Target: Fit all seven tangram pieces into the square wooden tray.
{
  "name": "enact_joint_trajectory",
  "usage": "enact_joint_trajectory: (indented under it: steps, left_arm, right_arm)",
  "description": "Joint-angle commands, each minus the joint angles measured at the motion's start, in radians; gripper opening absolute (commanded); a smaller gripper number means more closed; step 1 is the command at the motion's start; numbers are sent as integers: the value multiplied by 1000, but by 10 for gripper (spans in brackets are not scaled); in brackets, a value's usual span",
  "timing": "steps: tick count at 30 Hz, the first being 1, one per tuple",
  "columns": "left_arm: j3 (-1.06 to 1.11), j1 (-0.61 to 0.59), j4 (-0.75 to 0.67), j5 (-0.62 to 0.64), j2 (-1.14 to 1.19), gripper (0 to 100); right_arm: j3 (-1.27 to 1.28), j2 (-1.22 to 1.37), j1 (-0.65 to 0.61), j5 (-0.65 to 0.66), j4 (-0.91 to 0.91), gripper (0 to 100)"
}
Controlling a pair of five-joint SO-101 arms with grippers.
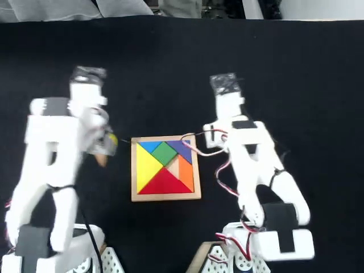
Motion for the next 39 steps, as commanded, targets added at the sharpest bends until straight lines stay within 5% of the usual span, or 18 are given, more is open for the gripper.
enact_joint_trajectory:
  steps: [1, 8, 17, 31, 39]
  left_arm:
    - [28, 291, -38, 319, -52, 166]
    - [94, 501, -327, 634, -51, 166]
    - [338, 522, -674, 792, -51, 166]
    - [328, 572, -694, 787, 109, 172]
    - [291, 570, -692, 787, 184, 302]
  right_arm:
    - [-73, -64, 44, -23, 0, 11]
    - [-73, -64, 48, -23, 0, 11]
    - [-77, -64, 51, -23, 0, 11]
    - [-77, -64, 49, -23, -2, 11]
    - [-77, -64, 46, -21, -2, 11]
